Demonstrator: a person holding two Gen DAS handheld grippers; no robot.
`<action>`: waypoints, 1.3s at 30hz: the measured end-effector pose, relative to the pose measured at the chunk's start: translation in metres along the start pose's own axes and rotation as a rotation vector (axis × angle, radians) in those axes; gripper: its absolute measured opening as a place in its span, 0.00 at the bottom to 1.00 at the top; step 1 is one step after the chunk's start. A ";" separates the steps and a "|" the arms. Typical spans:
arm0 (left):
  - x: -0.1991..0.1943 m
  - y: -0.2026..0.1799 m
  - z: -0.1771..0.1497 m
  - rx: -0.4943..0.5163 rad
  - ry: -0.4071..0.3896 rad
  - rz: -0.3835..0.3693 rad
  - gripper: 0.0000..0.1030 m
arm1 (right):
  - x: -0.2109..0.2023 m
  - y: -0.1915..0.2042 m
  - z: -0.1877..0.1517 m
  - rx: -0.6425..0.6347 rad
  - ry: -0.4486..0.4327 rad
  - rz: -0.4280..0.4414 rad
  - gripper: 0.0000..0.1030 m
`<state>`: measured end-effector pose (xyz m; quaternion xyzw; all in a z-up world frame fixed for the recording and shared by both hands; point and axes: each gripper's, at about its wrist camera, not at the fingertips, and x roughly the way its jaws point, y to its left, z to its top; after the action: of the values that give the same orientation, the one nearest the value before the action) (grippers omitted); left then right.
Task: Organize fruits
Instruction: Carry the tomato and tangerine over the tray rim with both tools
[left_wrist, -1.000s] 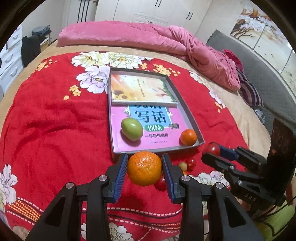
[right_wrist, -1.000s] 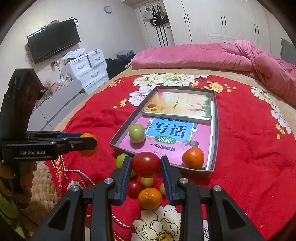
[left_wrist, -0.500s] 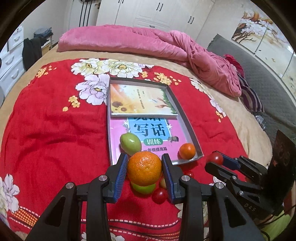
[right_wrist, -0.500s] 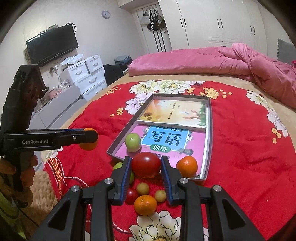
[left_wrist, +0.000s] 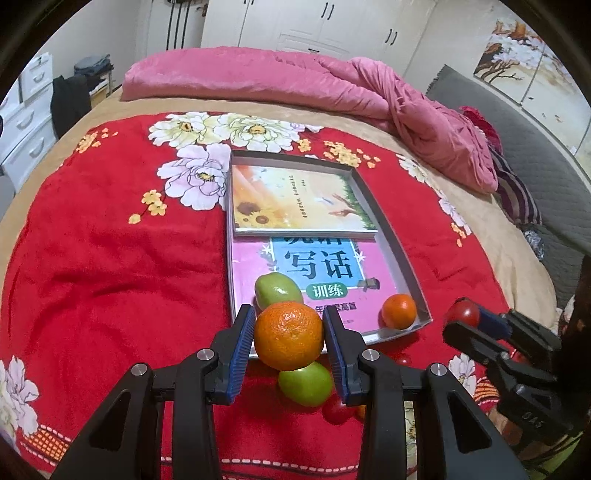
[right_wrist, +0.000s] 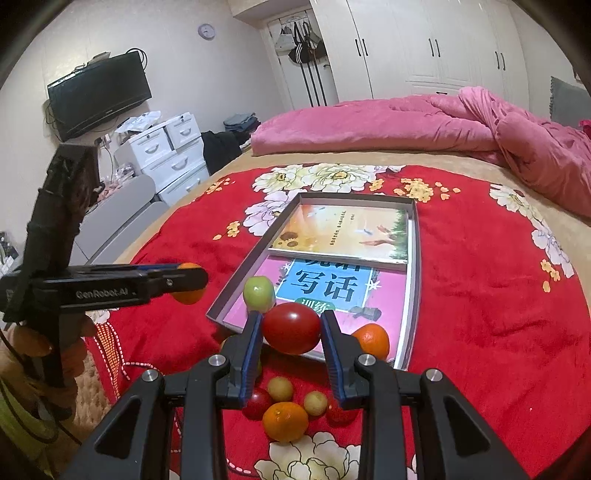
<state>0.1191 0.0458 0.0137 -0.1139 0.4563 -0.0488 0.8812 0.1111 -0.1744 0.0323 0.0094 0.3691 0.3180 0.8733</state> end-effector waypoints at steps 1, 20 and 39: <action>0.002 0.000 0.000 -0.002 0.000 -0.002 0.38 | 0.001 0.000 0.001 -0.002 -0.001 -0.001 0.31; 0.031 0.001 -0.003 0.017 0.029 0.006 0.38 | 0.035 0.005 0.025 -0.009 0.017 -0.021 0.31; 0.057 0.008 -0.009 0.012 0.062 0.024 0.38 | 0.064 0.003 0.012 -0.016 0.084 -0.025 0.31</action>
<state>0.1447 0.0411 -0.0388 -0.1012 0.4846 -0.0444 0.8677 0.1509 -0.1333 0.0004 -0.0157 0.4031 0.3104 0.8608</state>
